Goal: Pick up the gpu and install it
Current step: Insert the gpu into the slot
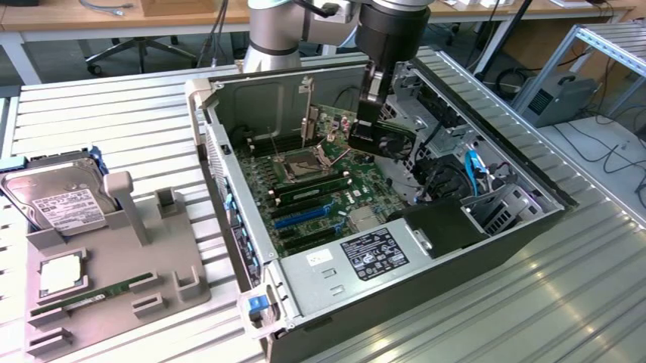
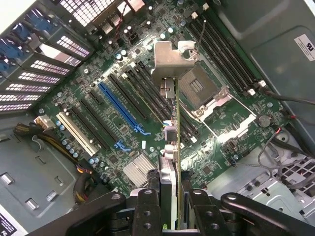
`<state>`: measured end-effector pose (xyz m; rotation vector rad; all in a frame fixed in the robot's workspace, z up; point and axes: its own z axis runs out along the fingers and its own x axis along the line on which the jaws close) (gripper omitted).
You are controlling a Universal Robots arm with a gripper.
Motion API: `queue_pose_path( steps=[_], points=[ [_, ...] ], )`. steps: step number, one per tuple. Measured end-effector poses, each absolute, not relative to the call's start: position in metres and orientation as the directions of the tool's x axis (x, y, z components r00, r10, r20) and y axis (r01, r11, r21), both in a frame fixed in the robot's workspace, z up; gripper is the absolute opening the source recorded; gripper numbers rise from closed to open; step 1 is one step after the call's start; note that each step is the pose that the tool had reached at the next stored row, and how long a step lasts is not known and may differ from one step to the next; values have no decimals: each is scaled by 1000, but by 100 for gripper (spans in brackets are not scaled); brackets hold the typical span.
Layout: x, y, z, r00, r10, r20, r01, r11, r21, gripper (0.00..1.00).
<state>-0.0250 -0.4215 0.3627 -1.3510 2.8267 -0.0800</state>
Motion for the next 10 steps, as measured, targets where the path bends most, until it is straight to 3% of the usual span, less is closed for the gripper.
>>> queue_pose_path(
  steps=[10],
  points=[
    [-25,-421,363,-606,-795,15,-795,605,-49,27]
  ],
)
